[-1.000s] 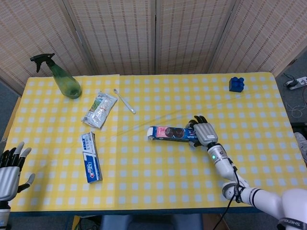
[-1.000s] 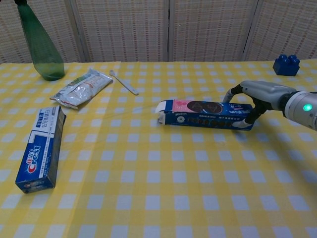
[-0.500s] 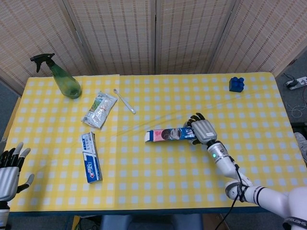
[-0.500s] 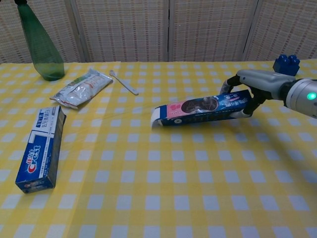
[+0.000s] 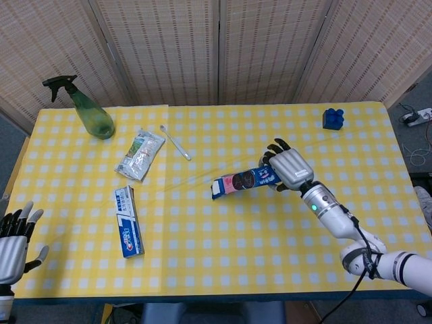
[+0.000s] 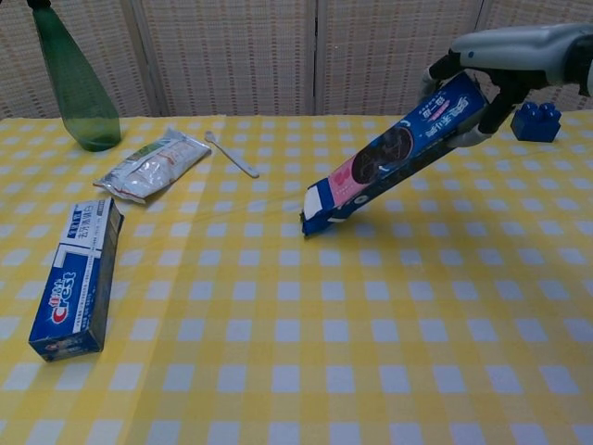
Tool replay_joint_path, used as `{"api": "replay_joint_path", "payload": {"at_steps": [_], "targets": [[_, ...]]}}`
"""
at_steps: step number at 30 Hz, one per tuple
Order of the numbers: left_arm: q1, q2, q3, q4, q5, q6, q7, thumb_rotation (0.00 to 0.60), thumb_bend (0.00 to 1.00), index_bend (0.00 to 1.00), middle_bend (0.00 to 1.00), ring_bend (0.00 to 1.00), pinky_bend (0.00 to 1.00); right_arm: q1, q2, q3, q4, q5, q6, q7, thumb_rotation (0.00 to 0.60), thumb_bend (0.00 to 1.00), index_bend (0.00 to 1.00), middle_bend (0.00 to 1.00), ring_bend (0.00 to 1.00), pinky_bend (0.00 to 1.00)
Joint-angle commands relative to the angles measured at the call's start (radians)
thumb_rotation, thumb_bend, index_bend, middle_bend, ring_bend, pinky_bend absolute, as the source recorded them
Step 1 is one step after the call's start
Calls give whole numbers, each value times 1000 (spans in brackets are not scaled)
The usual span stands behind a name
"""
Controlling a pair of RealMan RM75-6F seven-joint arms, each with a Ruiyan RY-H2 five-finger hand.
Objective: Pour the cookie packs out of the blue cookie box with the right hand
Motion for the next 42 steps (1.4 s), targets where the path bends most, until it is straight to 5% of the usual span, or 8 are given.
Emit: {"api": "replay_joint_path", "payload": {"at_steps": [1,19,30,42], "targets": [[-2,-1,0,-1,3,0,1,600,319,146,0,0,0,-3,39,9,-45,2,26,-2,600,321,506,348,148,59],[-2,12,-1,-31,11,8,27,600,319,146,0,0,0,-77,162,20,-134,-91,162,175,600,322,511,352,156,60],[-4,16,1,-47,14,7,43,600,319,146,0,0,0,-55,142,-53,-116,-135,64,213,600,315,511,352,157,62],[-4,13,3,-46,7,1,48,600,320,146,0,0,0,-44,141,-72,-95,-126,36,222,600,315,499,345,157,62]]}}
